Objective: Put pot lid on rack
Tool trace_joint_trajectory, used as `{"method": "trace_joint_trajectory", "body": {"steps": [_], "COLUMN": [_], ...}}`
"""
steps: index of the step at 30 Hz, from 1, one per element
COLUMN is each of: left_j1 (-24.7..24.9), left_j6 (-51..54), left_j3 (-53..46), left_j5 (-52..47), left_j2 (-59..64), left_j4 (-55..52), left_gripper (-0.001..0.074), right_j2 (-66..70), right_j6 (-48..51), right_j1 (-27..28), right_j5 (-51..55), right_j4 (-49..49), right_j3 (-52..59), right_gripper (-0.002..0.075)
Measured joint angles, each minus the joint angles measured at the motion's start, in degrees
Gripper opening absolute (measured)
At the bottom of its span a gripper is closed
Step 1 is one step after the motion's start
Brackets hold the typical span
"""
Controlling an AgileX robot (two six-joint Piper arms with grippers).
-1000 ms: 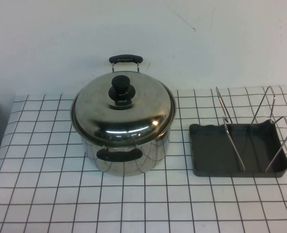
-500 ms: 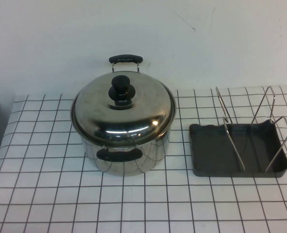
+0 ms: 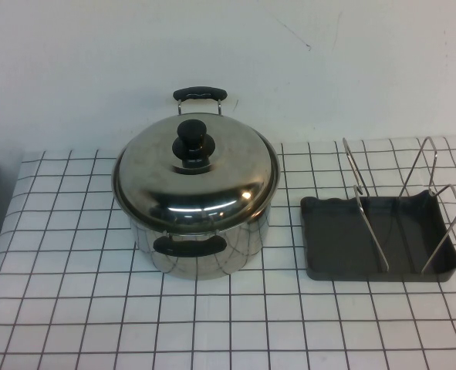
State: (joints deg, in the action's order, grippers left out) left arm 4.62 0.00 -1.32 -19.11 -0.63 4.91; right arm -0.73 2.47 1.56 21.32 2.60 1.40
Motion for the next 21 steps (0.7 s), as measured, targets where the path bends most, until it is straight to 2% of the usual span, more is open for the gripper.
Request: {"method": "trace_joint_trajectory", "body": {"steps": [21], "left_j1": [0.0], "left_j6": [0.0], "left_j3": [0.0], "left_j5": [0.0], "left_j2": [0.0], "left_j4": [0.0], "left_gripper": [-0.0003], "right_j2": [0.0], "right_j6": [0.0], "right_j1": [0.0], "right_j5": [0.0], "right_j4": [1.3], "right_j3": [0.0], "right_gripper": [-0.0002]}}
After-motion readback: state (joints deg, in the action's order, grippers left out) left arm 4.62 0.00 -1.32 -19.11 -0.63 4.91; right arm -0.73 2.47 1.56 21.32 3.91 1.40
